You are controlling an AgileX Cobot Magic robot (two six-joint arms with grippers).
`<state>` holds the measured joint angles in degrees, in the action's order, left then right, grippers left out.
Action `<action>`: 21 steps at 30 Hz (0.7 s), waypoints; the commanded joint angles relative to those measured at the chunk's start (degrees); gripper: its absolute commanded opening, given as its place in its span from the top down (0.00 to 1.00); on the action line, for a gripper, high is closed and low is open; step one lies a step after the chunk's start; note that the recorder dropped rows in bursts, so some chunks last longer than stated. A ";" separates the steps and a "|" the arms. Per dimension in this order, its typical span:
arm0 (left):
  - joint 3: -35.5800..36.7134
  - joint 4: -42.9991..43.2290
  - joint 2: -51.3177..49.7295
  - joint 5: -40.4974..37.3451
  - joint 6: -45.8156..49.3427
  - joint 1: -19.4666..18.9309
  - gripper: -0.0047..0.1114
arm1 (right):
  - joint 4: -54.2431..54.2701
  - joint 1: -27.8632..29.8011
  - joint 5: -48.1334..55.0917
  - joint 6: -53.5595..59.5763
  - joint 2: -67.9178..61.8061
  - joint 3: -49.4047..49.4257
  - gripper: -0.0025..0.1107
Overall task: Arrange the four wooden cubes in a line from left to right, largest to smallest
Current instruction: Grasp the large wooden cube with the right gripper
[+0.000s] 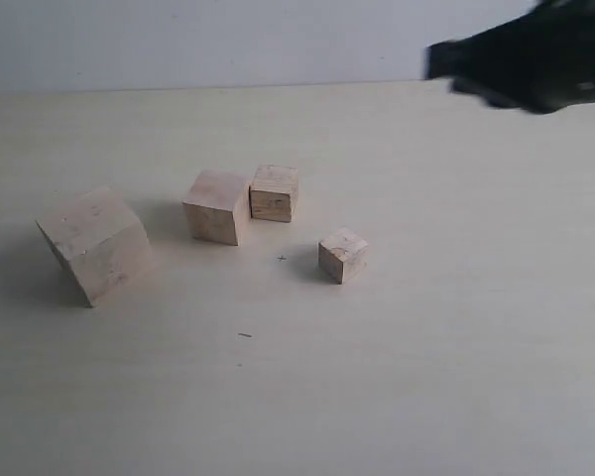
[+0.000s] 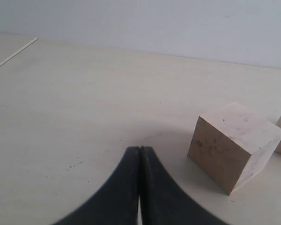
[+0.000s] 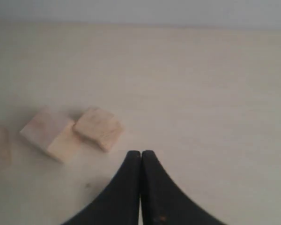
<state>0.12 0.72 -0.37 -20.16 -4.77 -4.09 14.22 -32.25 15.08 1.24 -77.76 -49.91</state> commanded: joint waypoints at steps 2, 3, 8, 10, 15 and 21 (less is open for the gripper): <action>-0.12 0.14 0.37 -0.02 -0.01 0.31 0.96 | 1.24 -14.17 0.02 2.46 -17.24 -9.73 0.96; -0.12 0.14 0.37 -0.02 -0.01 0.31 0.96 | 1.24 -16.44 0.02 2.46 -19.51 -11.87 0.94; -0.12 0.14 0.37 -0.02 -0.01 0.31 0.96 | -1.13 -26.03 0.36 2.71 -30.07 -22.37 0.63; -0.12 0.14 0.37 -0.02 -0.01 0.31 0.96 | -2.40 -28.97 0.36 4.54 -33.15 -26.02 0.46; -0.12 0.14 0.37 -0.02 -0.01 0.31 0.96 | -4.52 -32.61 -1.41 9.02 -39.20 -33.19 0.09; -0.12 0.14 0.37 -0.02 -0.01 0.31 0.96 | -4.52 -31.06 -4.25 7.38 -46.31 -39.10 0.05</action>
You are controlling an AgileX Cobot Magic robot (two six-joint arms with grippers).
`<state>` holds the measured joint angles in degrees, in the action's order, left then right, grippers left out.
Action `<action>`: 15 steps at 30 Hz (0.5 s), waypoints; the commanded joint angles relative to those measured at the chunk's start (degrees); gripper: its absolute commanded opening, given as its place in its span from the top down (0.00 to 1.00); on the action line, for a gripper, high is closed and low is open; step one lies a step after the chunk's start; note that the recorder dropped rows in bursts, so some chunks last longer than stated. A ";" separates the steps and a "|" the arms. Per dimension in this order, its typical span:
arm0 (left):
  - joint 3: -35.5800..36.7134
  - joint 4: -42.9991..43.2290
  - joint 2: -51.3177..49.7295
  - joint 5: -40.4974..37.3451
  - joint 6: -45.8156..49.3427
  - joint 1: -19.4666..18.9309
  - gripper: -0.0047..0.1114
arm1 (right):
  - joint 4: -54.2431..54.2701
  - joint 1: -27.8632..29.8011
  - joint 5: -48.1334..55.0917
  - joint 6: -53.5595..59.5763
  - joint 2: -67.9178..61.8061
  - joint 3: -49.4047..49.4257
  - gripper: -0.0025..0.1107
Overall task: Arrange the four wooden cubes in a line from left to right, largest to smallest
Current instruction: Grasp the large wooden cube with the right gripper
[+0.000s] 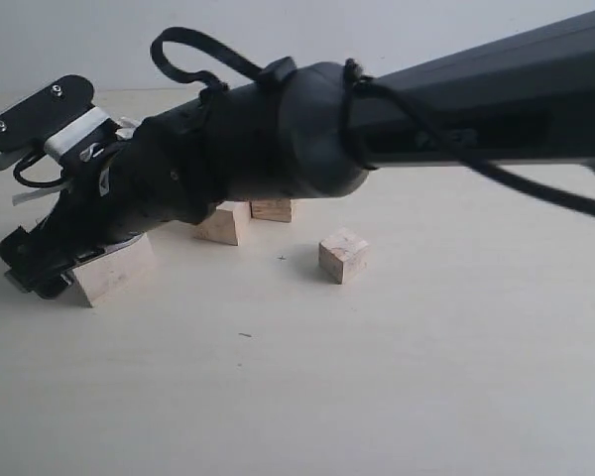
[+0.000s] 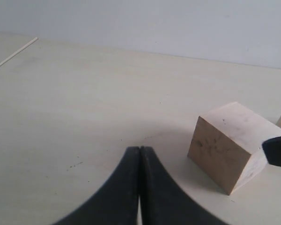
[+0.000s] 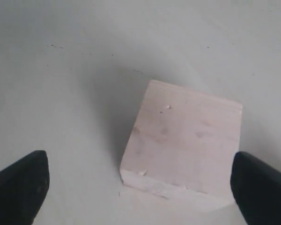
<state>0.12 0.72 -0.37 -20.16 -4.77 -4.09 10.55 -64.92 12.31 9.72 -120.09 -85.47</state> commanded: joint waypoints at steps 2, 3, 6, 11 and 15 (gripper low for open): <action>-0.12 0.14 0.37 -0.02 -0.01 0.31 0.96 | -0.66 2.46 -1.22 -3.11 -5.96 -5.38 0.05; -0.12 0.14 0.37 -0.02 -0.01 0.31 0.96 | -0.43 2.63 -1.13 -3.96 -6.95 -6.29 0.05; -0.12 0.14 0.37 -0.02 -0.01 0.31 0.96 | -0.43 2.74 -1.00 -4.38 -9.80 -8.80 0.05; -0.12 0.14 0.37 -0.02 -0.01 0.31 0.96 | -0.43 2.92 0.25 -4.13 -14.06 -12.15 0.05; -0.12 0.14 0.37 -0.02 -0.01 0.31 0.96 | -1.26 2.92 4.84 -1.30 -14.58 -13.57 0.21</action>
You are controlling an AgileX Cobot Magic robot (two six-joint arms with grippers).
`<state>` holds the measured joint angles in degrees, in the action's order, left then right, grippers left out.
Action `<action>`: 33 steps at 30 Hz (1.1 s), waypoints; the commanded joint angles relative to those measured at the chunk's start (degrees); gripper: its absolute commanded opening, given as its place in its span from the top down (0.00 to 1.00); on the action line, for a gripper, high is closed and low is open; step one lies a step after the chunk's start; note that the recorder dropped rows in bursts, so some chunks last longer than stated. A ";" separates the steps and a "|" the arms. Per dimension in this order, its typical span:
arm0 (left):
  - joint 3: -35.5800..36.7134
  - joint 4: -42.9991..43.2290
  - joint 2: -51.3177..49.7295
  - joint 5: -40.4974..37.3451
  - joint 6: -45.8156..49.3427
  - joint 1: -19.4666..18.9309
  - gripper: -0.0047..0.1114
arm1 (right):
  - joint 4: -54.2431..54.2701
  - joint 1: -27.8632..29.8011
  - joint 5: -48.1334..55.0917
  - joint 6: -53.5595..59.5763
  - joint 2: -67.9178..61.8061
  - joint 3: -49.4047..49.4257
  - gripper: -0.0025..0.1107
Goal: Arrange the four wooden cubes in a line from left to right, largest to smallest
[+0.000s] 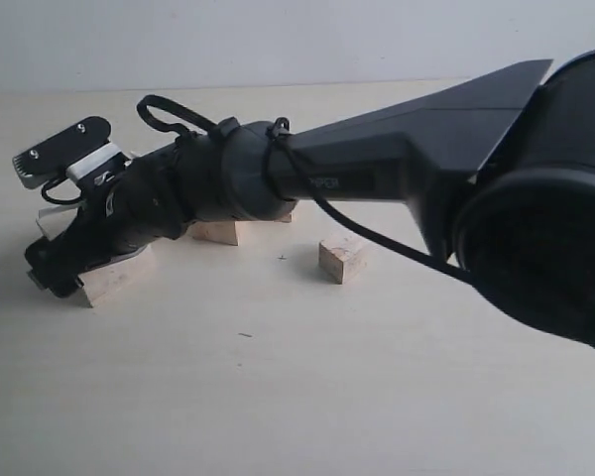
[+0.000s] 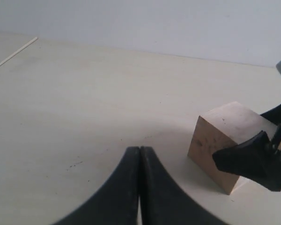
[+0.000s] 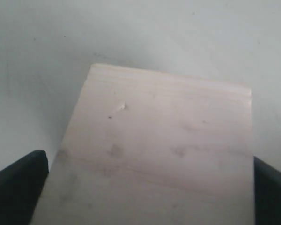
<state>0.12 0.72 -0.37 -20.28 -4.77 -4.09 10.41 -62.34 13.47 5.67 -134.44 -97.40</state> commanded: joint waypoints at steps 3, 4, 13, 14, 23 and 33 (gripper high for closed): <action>-0.12 0.14 0.37 0.09 -0.01 0.31 0.96 | -1.39 0.34 6.81 6.35 0.88 -1.89 0.61; -0.12 0.14 0.37 0.09 -0.01 0.31 0.96 | -1.49 0.34 8.17 6.36 1.49 -1.89 0.77; -0.12 0.14 0.37 0.09 -0.01 0.31 0.96 | -0.09 0.34 17.10 14.39 8.25 0.64 0.98; -0.12 0.14 0.37 0.09 -0.01 0.31 0.96 | 0.13 0.34 17.10 15.44 9.14 1.89 0.98; -0.12 0.14 0.37 0.09 -0.01 0.31 0.96 | 25.34 0.34 11.86 48.97 12.55 17.21 0.98; -0.12 0.14 0.37 0.09 -0.01 0.31 0.96 | 33.97 0.34 14.27 69.34 12.55 17.38 0.98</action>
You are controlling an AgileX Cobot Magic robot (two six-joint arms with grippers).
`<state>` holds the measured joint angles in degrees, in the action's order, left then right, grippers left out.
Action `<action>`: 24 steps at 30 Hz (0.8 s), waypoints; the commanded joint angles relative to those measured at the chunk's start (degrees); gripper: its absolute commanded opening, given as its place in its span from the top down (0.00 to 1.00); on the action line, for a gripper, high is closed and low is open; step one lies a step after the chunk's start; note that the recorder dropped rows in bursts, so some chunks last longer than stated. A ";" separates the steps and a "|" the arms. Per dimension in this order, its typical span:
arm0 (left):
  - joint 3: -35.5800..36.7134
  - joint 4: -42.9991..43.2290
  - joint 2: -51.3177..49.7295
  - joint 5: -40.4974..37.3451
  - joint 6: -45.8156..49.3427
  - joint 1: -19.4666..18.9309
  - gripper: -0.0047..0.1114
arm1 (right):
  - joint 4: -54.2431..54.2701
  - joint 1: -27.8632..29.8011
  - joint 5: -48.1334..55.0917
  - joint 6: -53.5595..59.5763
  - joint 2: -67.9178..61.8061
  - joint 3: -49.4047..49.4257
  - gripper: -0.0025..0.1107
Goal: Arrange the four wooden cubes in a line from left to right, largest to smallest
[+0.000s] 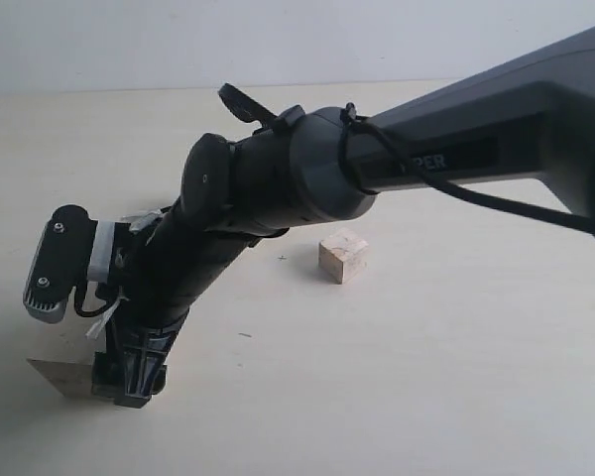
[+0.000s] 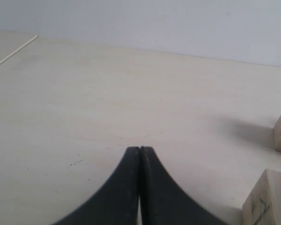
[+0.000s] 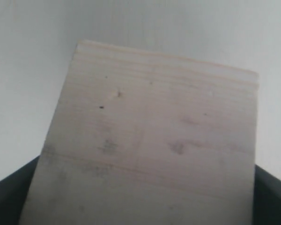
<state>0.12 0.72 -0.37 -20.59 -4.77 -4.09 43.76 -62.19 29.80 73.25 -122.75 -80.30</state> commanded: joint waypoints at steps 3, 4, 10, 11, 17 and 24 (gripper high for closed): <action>-0.12 0.14 0.37 0.40 -0.01 0.31 0.96 | -3.93 0.19 -5.93 1.76 0.73 0.28 0.98; -0.12 0.14 0.37 0.40 -0.01 0.31 0.96 | -4.40 0.34 -6.09 1.76 0.64 0.28 0.98; -0.12 0.14 0.37 0.40 -0.01 0.31 0.96 | -5.41 4.93 1.60 -0.44 0.51 0.28 0.98; -0.12 0.14 0.37 0.40 -0.01 0.31 0.96 | -5.41 5.31 1.52 -0.34 0.51 0.28 0.98; -0.12 0.14 0.37 0.40 -0.01 0.31 0.96 | -5.43 6.25 0.69 5.04 -2.11 -1.44 0.98; -0.12 0.14 0.37 0.40 -0.01 0.31 0.96 | -5.41 6.62 8.10 4.49 -5.98 -7.45 0.98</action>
<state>0.12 0.72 -0.37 -20.59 -4.77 -4.09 40.04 -55.67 36.92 76.91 -126.88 -86.93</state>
